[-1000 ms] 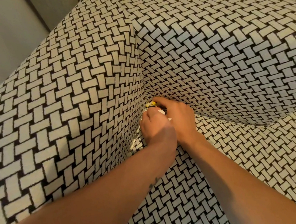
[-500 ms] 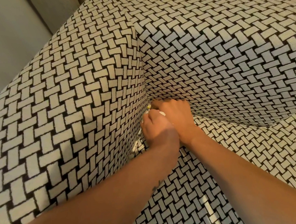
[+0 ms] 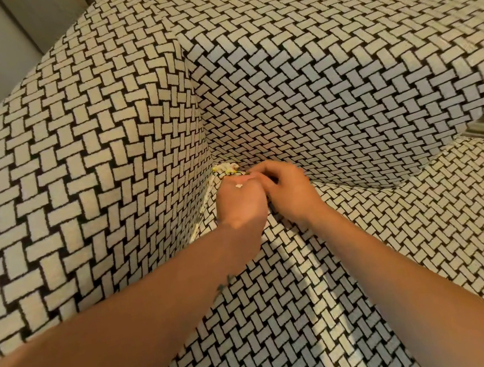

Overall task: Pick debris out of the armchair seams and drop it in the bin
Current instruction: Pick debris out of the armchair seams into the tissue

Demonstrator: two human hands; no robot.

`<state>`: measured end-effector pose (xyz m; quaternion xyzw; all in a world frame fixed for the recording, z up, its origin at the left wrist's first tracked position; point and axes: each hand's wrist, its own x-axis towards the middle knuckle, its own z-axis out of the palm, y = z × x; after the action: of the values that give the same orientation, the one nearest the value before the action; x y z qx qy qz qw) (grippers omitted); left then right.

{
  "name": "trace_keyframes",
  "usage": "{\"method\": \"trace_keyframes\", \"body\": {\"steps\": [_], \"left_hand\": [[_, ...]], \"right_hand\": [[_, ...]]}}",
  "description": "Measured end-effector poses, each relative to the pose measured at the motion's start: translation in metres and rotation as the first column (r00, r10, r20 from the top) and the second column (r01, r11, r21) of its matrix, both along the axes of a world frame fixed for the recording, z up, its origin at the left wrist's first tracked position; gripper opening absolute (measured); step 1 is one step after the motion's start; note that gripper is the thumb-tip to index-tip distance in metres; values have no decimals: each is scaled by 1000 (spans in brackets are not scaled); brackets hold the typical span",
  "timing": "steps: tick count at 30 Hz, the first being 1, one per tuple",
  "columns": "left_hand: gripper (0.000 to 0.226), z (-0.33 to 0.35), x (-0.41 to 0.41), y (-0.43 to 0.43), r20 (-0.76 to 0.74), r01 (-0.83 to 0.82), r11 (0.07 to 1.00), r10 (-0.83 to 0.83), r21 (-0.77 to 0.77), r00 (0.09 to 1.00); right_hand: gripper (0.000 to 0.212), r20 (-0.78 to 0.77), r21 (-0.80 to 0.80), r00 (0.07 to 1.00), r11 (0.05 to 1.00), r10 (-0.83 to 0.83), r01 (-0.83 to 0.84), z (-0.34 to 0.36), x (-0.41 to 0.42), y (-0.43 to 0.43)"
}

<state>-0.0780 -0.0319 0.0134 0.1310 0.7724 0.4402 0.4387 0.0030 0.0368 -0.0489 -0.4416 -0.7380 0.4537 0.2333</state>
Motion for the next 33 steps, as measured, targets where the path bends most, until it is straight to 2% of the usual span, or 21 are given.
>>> {"method": "trace_keyframes", "body": {"steps": [4,6,8,12,17,21,25,30,33], "left_hand": [[18,-1,8,-3,124,177,978,-163,-114,979],[30,-1,11,-6,164,224,964,-200,-141,966],[38,2,12,-7,170,246,956,-219,-160,961],[37,8,15,-11,170,283,948,-258,-146,951],[35,10,18,-15,146,338,933,-319,-128,936],[34,6,22,-18,100,454,881,-444,-129,890],[31,3,24,-19,84,497,861,-490,-107,868],[28,4,22,-18,95,431,899,-424,-74,901],[27,4,21,-18,59,449,890,-445,-84,893]], "right_hand": [[17,35,23,994,995,-102,101,2,45,-15],[18,41,27,992,993,-117,116,1,62,-24],[18,44,16,992,993,-119,118,3,76,-34],[19,-1,-38,983,983,-182,182,7,102,-52],[17,44,161,975,965,-216,206,-4,121,-68],[23,133,268,965,946,-226,185,-12,118,-72],[32,242,376,944,918,-225,123,-12,114,-76],[33,344,386,925,922,-163,19,-5,114,-75],[26,382,325,910,945,-158,27,4,110,-69]]}}
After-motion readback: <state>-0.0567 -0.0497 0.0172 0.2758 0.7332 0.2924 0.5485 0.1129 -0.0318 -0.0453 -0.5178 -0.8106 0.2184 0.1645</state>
